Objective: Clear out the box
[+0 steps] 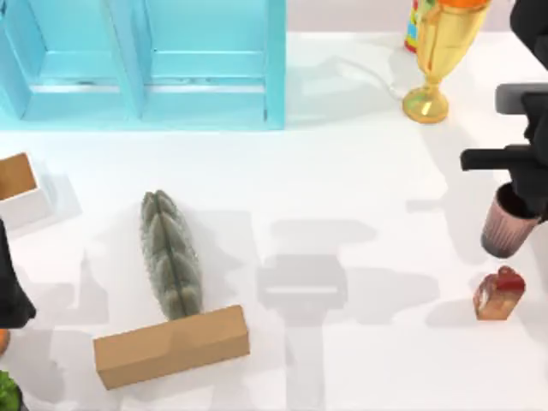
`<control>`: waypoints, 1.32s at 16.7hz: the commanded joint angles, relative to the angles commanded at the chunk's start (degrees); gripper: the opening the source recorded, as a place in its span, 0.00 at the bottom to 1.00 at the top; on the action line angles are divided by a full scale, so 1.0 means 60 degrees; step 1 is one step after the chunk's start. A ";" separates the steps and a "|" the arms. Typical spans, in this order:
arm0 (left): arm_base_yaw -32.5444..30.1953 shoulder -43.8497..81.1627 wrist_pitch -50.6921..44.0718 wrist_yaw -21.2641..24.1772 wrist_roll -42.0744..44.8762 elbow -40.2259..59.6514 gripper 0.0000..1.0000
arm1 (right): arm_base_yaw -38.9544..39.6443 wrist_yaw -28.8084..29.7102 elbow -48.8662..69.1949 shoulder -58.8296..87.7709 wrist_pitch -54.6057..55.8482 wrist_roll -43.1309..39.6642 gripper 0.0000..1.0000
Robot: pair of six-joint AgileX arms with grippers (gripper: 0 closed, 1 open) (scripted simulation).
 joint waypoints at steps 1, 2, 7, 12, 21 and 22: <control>0.0000 0.0000 0.0000 0.0000 0.0000 0.0000 1.00 | 0.0737 0.0043 -0.0589 -0.0272 0.0292 0.0745 0.00; 0.0000 0.0000 0.0000 0.0000 0.0000 0.0000 1.00 | 0.1405 0.0089 -0.1144 -0.0540 0.0577 0.1424 0.00; 0.0000 0.0000 0.0000 0.0000 0.0000 0.0000 1.00 | 0.3279 0.0274 -0.2904 -0.1507 0.1581 0.3342 0.00; 0.0000 0.0000 0.0000 0.0000 0.0000 0.0000 1.00 | 0.3325 0.0255 -0.2972 -0.1497 0.1609 0.3429 0.00; 0.0000 0.0000 0.0000 0.0000 0.0000 0.0000 1.00 | 0.3432 0.0279 -0.4036 -0.0988 0.3281 0.3511 0.00; 0.0000 0.0000 0.0000 0.0000 0.0000 0.0000 1.00 | 0.3451 0.0283 -0.4085 -0.0945 0.3342 0.3525 0.00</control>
